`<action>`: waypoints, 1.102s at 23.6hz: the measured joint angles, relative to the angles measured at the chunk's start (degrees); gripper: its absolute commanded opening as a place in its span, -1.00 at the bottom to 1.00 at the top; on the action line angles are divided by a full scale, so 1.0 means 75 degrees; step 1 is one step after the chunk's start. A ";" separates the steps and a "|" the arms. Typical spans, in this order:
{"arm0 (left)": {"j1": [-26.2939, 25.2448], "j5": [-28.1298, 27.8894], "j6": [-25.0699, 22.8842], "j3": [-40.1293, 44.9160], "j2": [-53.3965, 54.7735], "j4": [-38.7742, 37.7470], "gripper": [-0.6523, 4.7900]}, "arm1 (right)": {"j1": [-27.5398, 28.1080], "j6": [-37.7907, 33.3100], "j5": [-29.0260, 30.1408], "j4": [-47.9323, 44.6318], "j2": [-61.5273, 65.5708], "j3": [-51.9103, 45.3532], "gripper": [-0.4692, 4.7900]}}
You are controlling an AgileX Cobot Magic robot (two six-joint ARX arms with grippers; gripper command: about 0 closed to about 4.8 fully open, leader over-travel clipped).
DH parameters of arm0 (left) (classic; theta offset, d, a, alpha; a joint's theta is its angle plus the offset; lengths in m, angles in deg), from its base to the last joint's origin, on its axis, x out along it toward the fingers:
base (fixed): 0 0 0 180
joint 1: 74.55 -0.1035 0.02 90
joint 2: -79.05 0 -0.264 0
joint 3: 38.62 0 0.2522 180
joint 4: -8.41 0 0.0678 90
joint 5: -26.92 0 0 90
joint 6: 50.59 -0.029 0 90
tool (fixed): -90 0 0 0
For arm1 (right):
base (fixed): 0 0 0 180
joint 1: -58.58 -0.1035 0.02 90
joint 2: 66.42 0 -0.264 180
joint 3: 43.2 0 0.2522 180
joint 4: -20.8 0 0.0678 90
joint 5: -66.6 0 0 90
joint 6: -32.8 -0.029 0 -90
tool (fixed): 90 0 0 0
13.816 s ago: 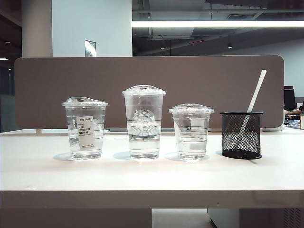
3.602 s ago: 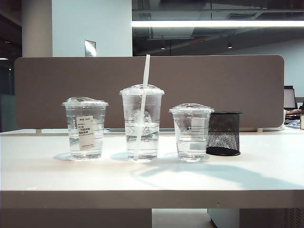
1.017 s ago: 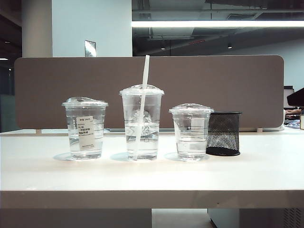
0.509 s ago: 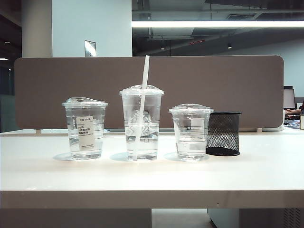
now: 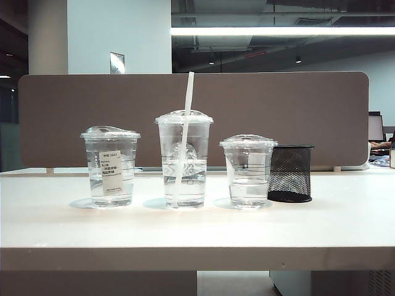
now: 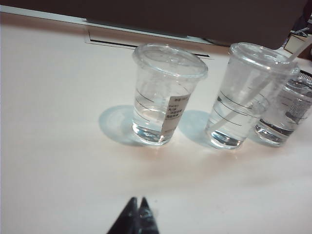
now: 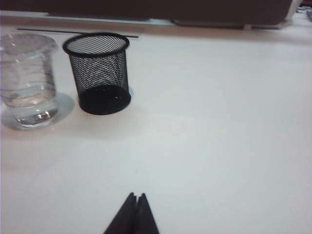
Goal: Pick up the straw and insert it into the large coffee cup.
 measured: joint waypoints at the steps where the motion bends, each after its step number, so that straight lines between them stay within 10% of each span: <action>1: 0.0000 0.0000 0.0000 0.0000 0.0000 -0.0003 -0.77 | 0.0061 0.0000 0.0000 0.0015 0.0000 0.0000 -0.84; 20: 0.0000 0.0003 0.0000 0.0000 -0.0017 -0.0012 -0.77 | 0.0117 0.0000 -0.0009 0.0015 0.0000 0.0000 -0.84; 26: 0.0000 -0.0554 -0.1244 -0.0035 -0.0574 -0.0711 -0.77 | 0.0117 0.0000 -0.0009 0.0026 0.0000 0.0000 -0.84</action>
